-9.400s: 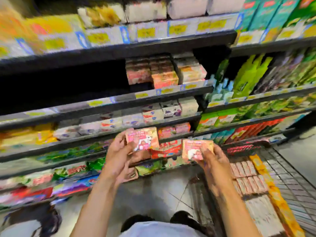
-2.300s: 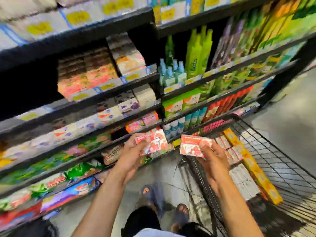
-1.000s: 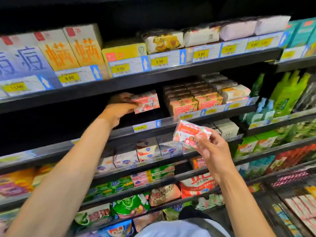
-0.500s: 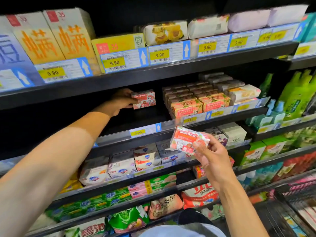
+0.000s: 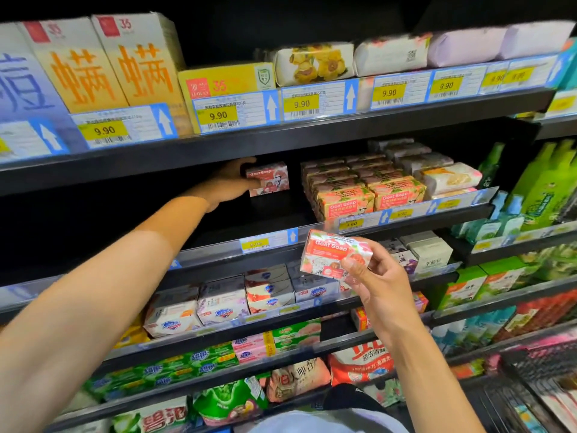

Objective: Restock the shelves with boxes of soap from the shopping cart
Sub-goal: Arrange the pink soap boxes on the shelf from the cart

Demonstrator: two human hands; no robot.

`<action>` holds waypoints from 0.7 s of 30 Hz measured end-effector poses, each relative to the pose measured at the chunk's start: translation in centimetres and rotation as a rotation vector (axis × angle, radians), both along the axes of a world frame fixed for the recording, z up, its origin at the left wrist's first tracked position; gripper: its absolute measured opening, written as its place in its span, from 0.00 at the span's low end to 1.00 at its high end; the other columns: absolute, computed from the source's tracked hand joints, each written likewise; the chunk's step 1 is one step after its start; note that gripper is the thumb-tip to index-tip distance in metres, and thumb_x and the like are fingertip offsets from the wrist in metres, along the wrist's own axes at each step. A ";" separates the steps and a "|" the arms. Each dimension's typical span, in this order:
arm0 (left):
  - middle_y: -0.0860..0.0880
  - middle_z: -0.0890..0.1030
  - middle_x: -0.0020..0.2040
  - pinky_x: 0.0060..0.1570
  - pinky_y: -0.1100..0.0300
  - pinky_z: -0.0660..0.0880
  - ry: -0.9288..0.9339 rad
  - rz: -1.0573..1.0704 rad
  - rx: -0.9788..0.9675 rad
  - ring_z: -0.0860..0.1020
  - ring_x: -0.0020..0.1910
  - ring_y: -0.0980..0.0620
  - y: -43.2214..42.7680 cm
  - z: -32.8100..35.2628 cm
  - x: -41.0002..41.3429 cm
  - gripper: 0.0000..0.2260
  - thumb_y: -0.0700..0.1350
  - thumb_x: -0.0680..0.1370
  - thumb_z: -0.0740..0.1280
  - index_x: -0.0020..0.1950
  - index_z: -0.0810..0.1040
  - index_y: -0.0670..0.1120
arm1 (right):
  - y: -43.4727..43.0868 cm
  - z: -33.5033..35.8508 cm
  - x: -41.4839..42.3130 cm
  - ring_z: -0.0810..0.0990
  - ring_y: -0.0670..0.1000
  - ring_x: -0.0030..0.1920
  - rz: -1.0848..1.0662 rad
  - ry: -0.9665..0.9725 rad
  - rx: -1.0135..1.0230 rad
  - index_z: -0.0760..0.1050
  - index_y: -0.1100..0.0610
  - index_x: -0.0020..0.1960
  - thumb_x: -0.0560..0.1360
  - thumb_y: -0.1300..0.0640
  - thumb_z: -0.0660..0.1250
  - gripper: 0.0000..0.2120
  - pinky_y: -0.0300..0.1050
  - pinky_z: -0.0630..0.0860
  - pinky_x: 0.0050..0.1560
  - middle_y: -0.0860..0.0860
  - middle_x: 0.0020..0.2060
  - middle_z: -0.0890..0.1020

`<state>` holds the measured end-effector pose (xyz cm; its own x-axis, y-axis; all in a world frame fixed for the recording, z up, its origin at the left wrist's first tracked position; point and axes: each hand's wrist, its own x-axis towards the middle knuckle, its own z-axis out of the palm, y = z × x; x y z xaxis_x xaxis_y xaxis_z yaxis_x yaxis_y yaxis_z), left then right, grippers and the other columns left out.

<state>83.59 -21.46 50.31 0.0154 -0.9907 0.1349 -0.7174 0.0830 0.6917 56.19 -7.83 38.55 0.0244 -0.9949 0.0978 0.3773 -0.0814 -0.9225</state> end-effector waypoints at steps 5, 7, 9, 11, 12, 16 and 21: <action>0.58 0.84 0.58 0.58 0.71 0.74 0.255 -0.258 -0.111 0.80 0.59 0.62 10.7 1.7 -2.5 0.13 0.41 0.79 0.70 0.63 0.81 0.52 | 0.0 2.3 0.3 0.86 0.50 0.53 0.006 0.080 -0.080 0.80 0.54 0.61 0.70 0.59 0.77 0.20 0.39 0.80 0.48 0.51 0.51 0.87; 0.56 0.84 0.57 0.59 0.64 0.76 0.235 -0.345 -0.072 0.81 0.59 0.58 13.3 1.3 -3.1 0.17 0.44 0.76 0.74 0.64 0.80 0.52 | 0.2 3.3 0.9 0.86 0.47 0.51 0.023 0.082 -0.121 0.79 0.54 0.60 0.70 0.60 0.76 0.19 0.37 0.80 0.46 0.49 0.49 0.88; 0.57 0.84 0.56 0.57 0.59 0.79 0.176 -0.367 -0.052 0.81 0.57 0.56 14.4 0.9 -3.5 0.20 0.46 0.72 0.78 0.63 0.80 0.55 | 0.3 4.1 1.5 0.86 0.47 0.51 0.036 0.095 -0.157 0.79 0.54 0.60 0.71 0.59 0.76 0.18 0.38 0.80 0.46 0.48 0.49 0.87; 0.59 0.85 0.53 0.54 0.56 0.81 0.174 -0.300 -0.097 0.82 0.54 0.56 14.8 0.9 -3.6 0.19 0.46 0.70 0.79 0.59 0.82 0.55 | 0.2 4.7 2.3 0.86 0.48 0.53 0.053 0.093 -0.181 0.79 0.53 0.61 0.71 0.58 0.75 0.18 0.39 0.81 0.47 0.49 0.50 0.87; 0.58 0.85 0.52 0.53 0.56 0.81 0.206 -0.260 -0.121 0.83 0.53 0.56 14.8 1.0 -3.4 0.18 0.45 0.69 0.80 0.57 0.83 0.55 | 0.2 5.0 2.6 0.85 0.47 0.54 0.064 0.078 -0.186 0.79 0.52 0.61 0.71 0.58 0.75 0.19 0.39 0.81 0.49 0.49 0.51 0.87; 0.51 0.86 0.52 0.52 0.59 0.81 0.379 -0.202 -0.181 0.84 0.53 0.53 13.1 1.5 -2.0 0.16 0.37 0.70 0.79 0.56 0.84 0.49 | -0.4 4.7 3.2 0.81 0.45 0.63 0.009 0.204 -0.283 0.75 0.47 0.68 0.74 0.53 0.74 0.23 0.40 0.78 0.62 0.45 0.61 0.84; 0.47 0.85 0.54 0.48 0.58 0.82 0.531 -0.114 -0.094 0.84 0.52 0.51 7.8 0.9 0.2 0.16 0.35 0.75 0.74 0.61 0.81 0.48 | -1.9 -0.1 3.4 0.77 0.46 0.63 -0.347 0.788 -0.609 0.79 0.54 0.63 0.77 0.54 0.74 0.15 0.38 0.71 0.66 0.46 0.59 0.79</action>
<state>83.76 -13.61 51.19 -0.0011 -0.9741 0.2261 -0.2546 0.2190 0.9419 59.63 -9.78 38.44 0.0221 -0.7481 0.6633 -0.4440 -0.6017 -0.6639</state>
